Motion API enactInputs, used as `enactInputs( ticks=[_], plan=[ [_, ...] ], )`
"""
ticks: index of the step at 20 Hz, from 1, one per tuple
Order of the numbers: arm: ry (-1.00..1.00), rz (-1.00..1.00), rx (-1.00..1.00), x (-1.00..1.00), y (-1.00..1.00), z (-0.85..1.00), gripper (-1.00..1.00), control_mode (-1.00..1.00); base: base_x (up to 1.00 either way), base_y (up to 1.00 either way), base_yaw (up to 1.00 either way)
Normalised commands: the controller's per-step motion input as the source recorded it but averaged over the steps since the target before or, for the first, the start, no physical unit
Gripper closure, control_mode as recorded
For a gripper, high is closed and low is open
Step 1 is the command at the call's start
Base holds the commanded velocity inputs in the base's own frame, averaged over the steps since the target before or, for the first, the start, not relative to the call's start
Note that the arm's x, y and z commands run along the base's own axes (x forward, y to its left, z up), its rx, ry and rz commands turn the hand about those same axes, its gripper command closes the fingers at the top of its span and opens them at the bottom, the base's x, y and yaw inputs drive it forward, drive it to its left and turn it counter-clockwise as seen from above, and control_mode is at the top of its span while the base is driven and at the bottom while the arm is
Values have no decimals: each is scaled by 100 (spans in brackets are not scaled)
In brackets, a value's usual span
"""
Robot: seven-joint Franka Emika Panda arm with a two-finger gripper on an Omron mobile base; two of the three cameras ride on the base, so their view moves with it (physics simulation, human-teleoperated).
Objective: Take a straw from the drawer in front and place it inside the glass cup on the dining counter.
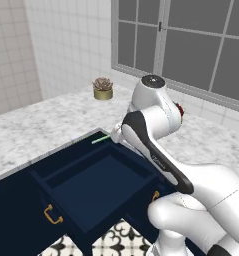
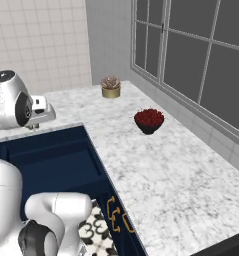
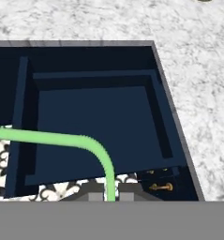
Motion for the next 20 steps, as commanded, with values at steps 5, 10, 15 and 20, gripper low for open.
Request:
enactInputs(
  ticks=[5, 10, 15, 20],
  plan=[
    [3, -10, 0, -11, -36, 2, 100, -100, 0, 0, 0],
    [1, -5, 0, -6, -2, 0, 100, 100, -35, 0, -3],
    [0, 0, 0, 0, 0, 0, 100, 100, -100, 25, -7],
    [0, 0, 0, 0, 0, 0, 100, 100, -53, 96, 29]
  ],
)
